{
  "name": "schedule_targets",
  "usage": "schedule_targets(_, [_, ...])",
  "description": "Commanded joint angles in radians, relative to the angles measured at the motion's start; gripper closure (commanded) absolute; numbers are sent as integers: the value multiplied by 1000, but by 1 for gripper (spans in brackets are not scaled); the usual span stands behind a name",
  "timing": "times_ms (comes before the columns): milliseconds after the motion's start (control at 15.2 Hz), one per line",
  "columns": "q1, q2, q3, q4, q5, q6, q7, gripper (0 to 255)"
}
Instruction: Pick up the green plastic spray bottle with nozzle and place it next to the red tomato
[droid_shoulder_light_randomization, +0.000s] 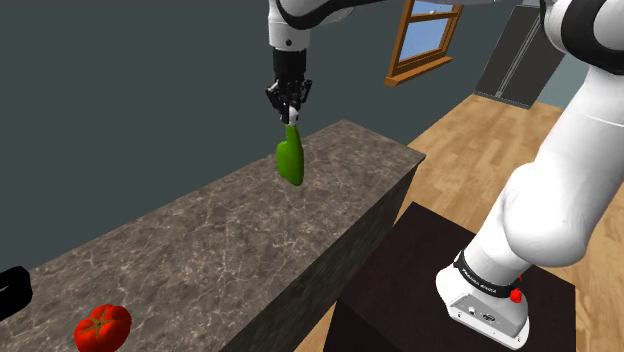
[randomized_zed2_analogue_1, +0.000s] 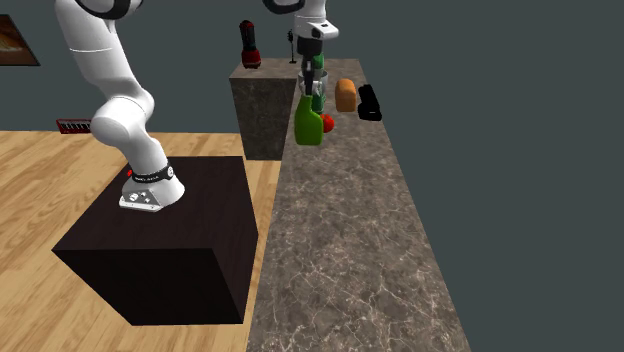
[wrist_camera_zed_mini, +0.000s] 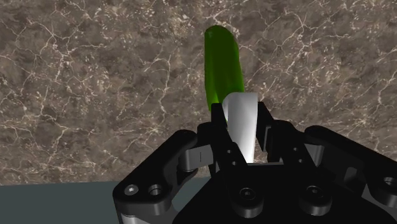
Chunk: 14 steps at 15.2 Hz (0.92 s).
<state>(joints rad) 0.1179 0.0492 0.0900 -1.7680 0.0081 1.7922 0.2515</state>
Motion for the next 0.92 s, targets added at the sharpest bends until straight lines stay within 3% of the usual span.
schedule_targets(0, [24, 20, 22, 8, -2, 13, 47, 255])
schedule_targets(858, [193, 260, 126, 211, -56, 48, 326, 255])
